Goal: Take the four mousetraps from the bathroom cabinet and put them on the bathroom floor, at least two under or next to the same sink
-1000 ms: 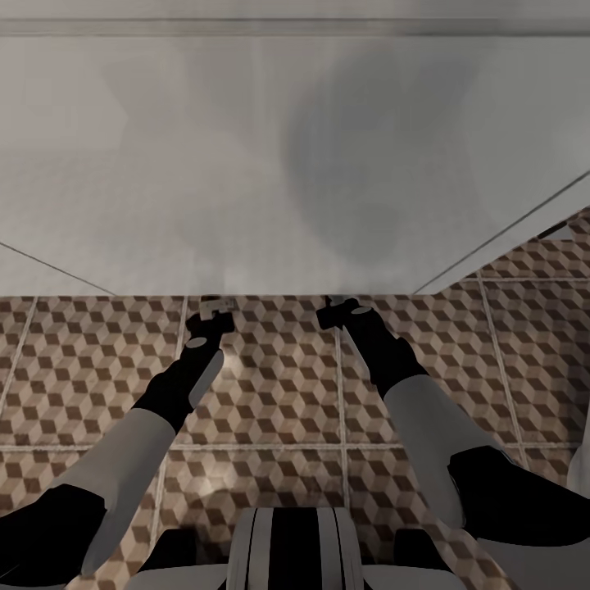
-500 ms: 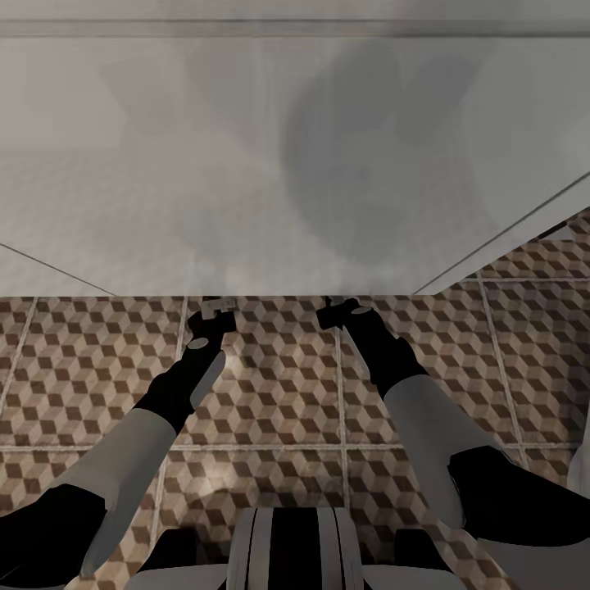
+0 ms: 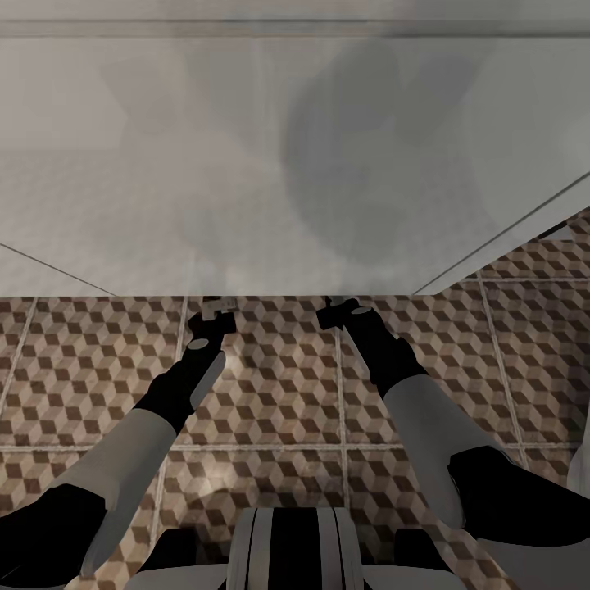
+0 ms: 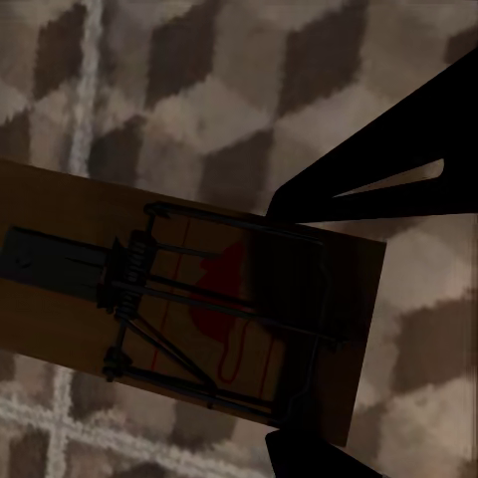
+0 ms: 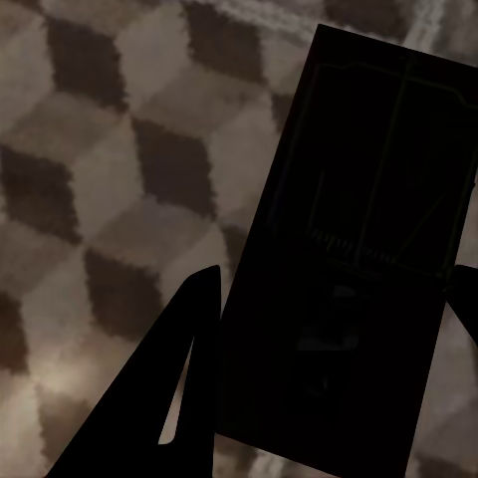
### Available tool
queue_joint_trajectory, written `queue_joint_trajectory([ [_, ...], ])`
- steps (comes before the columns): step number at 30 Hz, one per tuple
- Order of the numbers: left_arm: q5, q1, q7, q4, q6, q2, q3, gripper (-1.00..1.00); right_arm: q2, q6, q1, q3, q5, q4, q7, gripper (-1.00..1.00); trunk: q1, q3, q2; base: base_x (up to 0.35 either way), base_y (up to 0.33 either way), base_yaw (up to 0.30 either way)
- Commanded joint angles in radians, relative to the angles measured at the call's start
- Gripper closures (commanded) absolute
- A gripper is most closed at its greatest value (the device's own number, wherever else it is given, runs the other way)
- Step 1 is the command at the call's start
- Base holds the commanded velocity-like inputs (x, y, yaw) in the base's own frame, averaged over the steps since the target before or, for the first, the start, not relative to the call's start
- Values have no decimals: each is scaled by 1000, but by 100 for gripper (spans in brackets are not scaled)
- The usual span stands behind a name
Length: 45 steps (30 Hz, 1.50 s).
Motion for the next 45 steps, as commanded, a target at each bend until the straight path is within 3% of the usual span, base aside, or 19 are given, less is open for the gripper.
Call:
queue_joint_trajectory([
  [1,5,0,6,1,6,1,-4,100,0,6,0,0,9,-2,8,100,0,-1,0,0,0,0],
  [6,6,0,3,27,10,0,-3,100,0,9,0,0,9,0,7,100,0,-1,0,0,0,0],
  [14,8,0,-57,57,11,1,-3,100,0,10,0,0,9,9,4,100,0,-1,0,0,0,0],
  [45,8,0,-61,117,10,1,-2,100,0,10,0,0,8,12,6,100,0,-1,0,0,0,0],
])
